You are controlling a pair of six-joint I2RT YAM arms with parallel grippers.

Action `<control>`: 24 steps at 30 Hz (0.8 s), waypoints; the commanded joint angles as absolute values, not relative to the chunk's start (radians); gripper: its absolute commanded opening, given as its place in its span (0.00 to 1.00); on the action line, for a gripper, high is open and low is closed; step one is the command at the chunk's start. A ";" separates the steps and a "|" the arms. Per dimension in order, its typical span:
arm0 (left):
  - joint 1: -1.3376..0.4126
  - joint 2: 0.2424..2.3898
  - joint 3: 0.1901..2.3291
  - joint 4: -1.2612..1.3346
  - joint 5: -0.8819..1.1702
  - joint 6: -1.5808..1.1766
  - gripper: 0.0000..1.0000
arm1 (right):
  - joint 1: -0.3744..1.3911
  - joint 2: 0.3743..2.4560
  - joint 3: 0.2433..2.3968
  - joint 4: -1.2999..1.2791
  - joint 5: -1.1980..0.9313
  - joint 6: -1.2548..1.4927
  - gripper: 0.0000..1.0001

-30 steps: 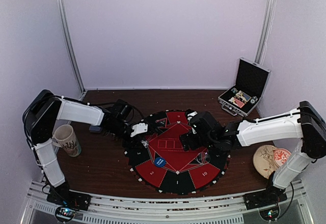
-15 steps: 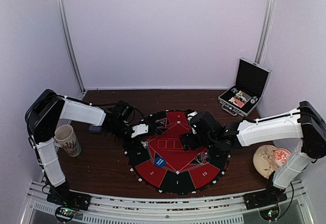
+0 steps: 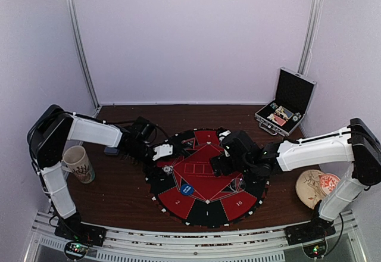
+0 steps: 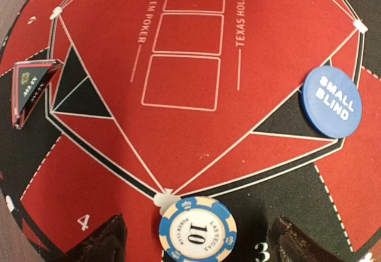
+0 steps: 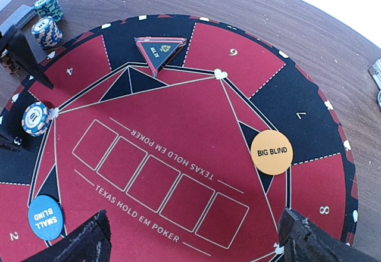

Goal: Distribute texas hold em gaming equipment
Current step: Place the poker chips pile at the small blind area, then pick up the pile of poker chips from the pile of poker chips.

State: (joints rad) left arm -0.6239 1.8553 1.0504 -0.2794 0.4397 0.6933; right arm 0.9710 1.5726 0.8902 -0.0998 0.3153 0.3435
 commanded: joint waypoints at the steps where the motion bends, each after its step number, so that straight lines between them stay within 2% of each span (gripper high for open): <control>1: -0.618 1.742 1.017 -0.212 0.436 0.661 0.94 | 0.970 1.546 0.877 -0.092 0.337 0.339 0.99; 3: -0.602 1.677 0.998 -0.196 0.452 0.643 0.98 | 0.971 1.546 0.878 -0.092 0.336 0.340 0.99; 13: -0.386 1.416 0.884 -0.015 0.516 0.499 0.98 | 0.971 1.545 0.877 -0.093 0.343 0.342 1.00; 24: -0.310 1.524 0.959 -0.045 0.450 0.422 0.98 | 0.971 1.552 0.879 -0.092 0.347 0.342 1.00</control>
State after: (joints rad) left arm -0.3347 1.4651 0.9134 -0.0540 0.4679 0.4675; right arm 0.9710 1.5726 0.8902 -0.0998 0.3180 0.3435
